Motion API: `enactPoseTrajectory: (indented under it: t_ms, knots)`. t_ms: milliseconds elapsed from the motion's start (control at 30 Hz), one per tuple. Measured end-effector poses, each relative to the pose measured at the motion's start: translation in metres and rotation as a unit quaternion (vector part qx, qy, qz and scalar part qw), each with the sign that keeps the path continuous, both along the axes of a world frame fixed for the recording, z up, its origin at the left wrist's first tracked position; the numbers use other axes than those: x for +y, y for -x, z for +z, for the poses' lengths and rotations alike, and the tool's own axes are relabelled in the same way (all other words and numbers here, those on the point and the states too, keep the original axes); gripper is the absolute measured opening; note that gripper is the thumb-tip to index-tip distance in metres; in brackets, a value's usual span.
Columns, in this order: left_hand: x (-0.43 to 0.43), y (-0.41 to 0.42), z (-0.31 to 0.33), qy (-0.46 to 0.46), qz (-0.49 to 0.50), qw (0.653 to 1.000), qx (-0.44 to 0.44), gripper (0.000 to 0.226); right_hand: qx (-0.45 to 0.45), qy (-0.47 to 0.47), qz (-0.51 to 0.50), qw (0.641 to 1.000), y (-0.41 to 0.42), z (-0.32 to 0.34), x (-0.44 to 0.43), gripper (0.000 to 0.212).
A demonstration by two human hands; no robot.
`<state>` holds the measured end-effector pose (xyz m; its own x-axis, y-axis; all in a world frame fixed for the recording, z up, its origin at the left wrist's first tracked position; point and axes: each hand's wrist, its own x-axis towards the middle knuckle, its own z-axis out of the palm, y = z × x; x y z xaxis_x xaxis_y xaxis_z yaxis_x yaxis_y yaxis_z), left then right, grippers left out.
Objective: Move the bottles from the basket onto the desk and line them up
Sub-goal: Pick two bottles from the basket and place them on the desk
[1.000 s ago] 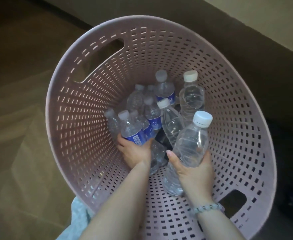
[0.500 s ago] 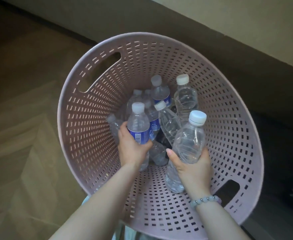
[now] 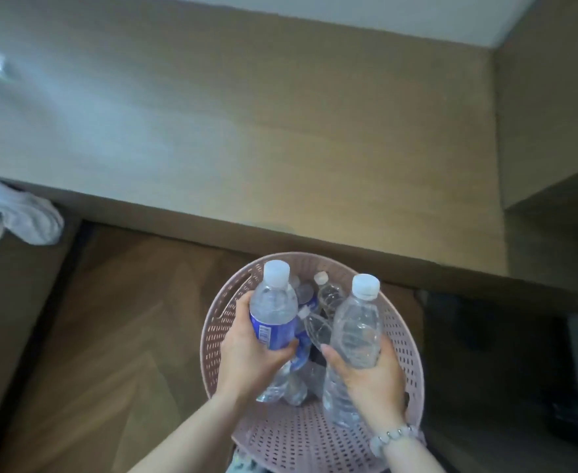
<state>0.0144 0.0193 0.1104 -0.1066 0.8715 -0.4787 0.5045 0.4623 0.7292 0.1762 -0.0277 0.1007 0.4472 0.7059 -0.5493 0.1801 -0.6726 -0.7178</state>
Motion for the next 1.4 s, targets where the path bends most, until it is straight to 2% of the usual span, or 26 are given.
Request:
enactPoseTrajectory:
  t_ms: [133, 433, 533, 633, 900, 1133, 1200, 1300, 1400]
  knots:
    - [0.011, 0.009, 0.090, -0.023, -0.035, 0.999, -0.001, 0.083, 0.035, -0.032, -0.015, 0.999, 0.000, 0.089, 0.016, 0.047]
    - [0.017, 0.003, 0.281, -0.103, -0.116, 0.987, -0.051, 0.078, 0.009, -0.107, -0.016, 0.994, -0.005, 0.277, 0.018, 0.067]
    - [0.022, -0.008, 0.331, -0.144, -0.148, 0.976, -0.065, 0.080, -0.003, -0.150, -0.021, 0.988, -0.007, 0.330, 0.011, 0.056]
    - [0.028, -0.021, 0.375, -0.178, -0.168, 0.966, -0.084, 0.085, -0.015, -0.187, -0.039, 0.982, -0.012, 0.378, 0.008, 0.061]
    - [0.020, -0.068, 0.446, -0.248, -0.255, 0.928, -0.112, 0.080, -0.082, -0.248, -0.108, 0.959, -0.051, 0.446, -0.025, 0.057]
    - [-0.030, -0.135, 0.483, -0.278, -0.370, 0.875, -0.145, 0.083, -0.135, -0.280, -0.195, 0.930, -0.090, 0.473, -0.101, 0.046]
    - [-0.054, -0.152, 0.491, -0.278, -0.394, 0.861, -0.162, 0.086, -0.148, -0.279, -0.224, 0.922, -0.101, 0.477, -0.131, 0.050]
    - [-0.095, -0.173, 0.497, -0.275, -0.429, 0.843, -0.172, 0.086, -0.177, -0.260, -0.254, 0.915, -0.116, 0.486, -0.178, 0.066]
    - [-0.136, -0.191, 0.499, -0.280, -0.457, 0.825, -0.178, 0.084, -0.204, -0.260, -0.270, 0.904, -0.131, 0.494, -0.225, 0.070]
